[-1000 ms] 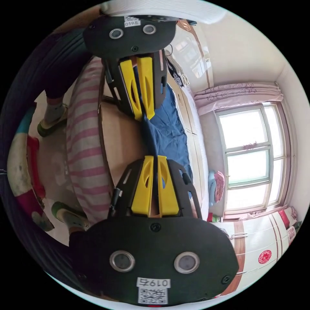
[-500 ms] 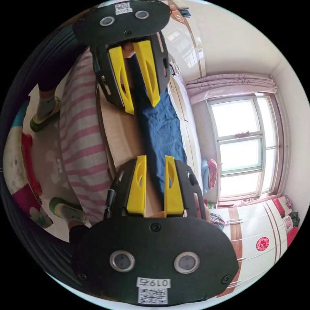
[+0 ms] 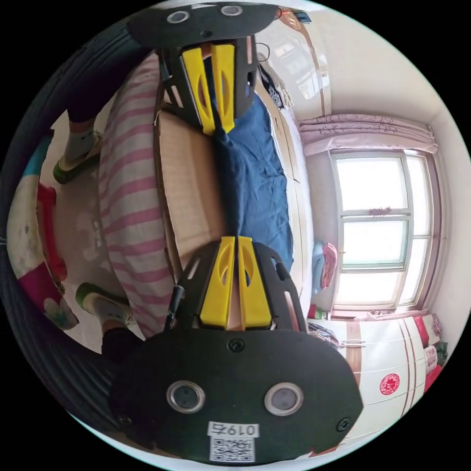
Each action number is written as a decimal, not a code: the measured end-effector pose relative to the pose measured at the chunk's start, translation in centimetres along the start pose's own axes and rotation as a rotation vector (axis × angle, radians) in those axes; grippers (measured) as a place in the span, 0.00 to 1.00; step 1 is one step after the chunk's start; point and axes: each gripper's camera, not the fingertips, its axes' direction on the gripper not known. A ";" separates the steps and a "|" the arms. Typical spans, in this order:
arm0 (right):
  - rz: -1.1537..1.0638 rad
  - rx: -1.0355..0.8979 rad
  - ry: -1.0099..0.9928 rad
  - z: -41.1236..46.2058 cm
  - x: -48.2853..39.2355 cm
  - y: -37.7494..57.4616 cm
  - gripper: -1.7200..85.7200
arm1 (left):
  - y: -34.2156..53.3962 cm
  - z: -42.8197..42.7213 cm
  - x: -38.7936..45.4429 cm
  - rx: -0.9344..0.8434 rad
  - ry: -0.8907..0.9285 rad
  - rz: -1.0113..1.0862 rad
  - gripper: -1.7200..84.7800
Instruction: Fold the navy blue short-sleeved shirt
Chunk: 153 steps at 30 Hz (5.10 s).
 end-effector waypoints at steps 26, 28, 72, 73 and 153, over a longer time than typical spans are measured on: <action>-0.047 -0.233 0.157 -0.8 13.5 14.3 0.12 | -3.8 -0.1 -1.1 0.136 0.006 0.075 0.09; -0.069 -0.234 0.181 -0.7 13.3 14.9 0.11 | -3.3 0.1 -1.3 0.140 0.017 0.070 0.08; 0.015 0.209 0.085 -8.3 3.9 -2.2 0.14 | 27.0 0.6 -9.8 -0.157 -0.084 -0.103 0.11; 0.028 0.207 0.074 -7.6 3.3 -1.9 0.14 | 27.2 0.8 -9.8 -0.166 -0.088 -0.096 0.11; 0.007 0.181 0.101 12.1 -0.2 9.2 0.04 | 21.8 -1.4 -12.1 -0.047 -0.017 0.037 0.11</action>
